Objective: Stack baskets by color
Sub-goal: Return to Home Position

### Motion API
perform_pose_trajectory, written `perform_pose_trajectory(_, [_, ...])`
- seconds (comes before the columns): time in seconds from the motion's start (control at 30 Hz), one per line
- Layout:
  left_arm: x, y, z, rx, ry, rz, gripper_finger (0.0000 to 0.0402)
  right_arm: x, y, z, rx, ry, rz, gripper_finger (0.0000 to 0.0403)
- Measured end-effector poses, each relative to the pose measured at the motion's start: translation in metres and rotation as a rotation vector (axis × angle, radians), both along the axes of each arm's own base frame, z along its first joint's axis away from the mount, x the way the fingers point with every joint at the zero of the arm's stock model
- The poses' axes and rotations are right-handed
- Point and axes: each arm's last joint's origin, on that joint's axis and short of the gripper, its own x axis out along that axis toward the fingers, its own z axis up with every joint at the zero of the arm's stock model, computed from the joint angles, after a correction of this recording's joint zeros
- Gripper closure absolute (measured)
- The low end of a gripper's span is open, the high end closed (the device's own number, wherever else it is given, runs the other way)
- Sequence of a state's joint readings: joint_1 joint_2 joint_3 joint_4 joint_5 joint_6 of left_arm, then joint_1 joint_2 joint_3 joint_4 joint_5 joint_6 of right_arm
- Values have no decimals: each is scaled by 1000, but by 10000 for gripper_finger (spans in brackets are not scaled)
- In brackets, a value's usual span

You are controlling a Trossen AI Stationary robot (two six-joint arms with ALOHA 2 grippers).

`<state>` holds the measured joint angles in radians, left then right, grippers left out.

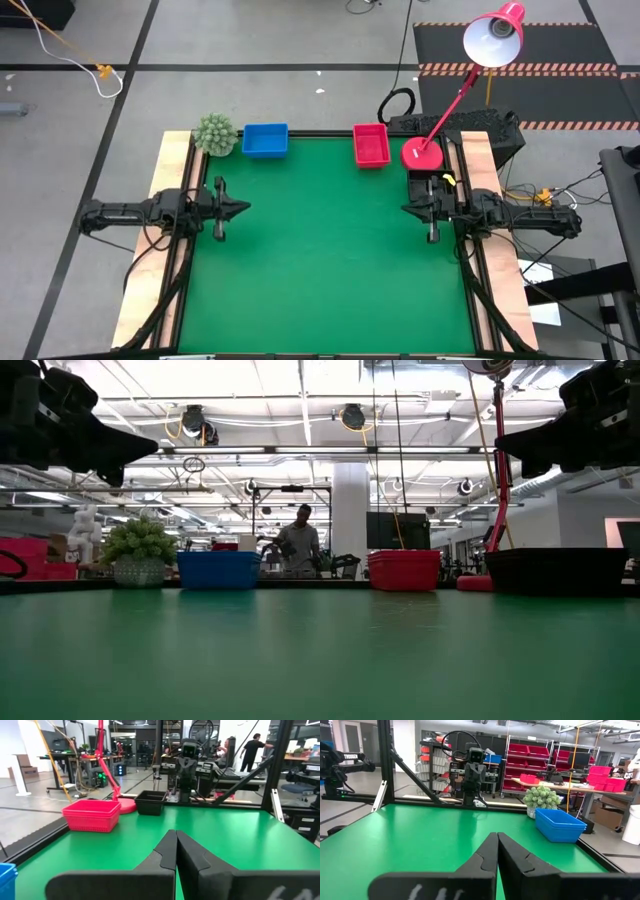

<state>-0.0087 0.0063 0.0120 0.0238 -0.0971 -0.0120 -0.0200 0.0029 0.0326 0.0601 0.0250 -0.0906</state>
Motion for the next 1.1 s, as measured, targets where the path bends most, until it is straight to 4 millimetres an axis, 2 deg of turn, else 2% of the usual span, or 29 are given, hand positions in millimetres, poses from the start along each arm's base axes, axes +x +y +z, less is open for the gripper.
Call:
perform_pose_trajectory(0.33, [0,0,0,-19,-1,-13,387,0,0,0,0,1,0,403])
perform_pose_trajectory(1.1, [0,0,0,-18,-6,-15,385,0,0,0,0,1,0,403])
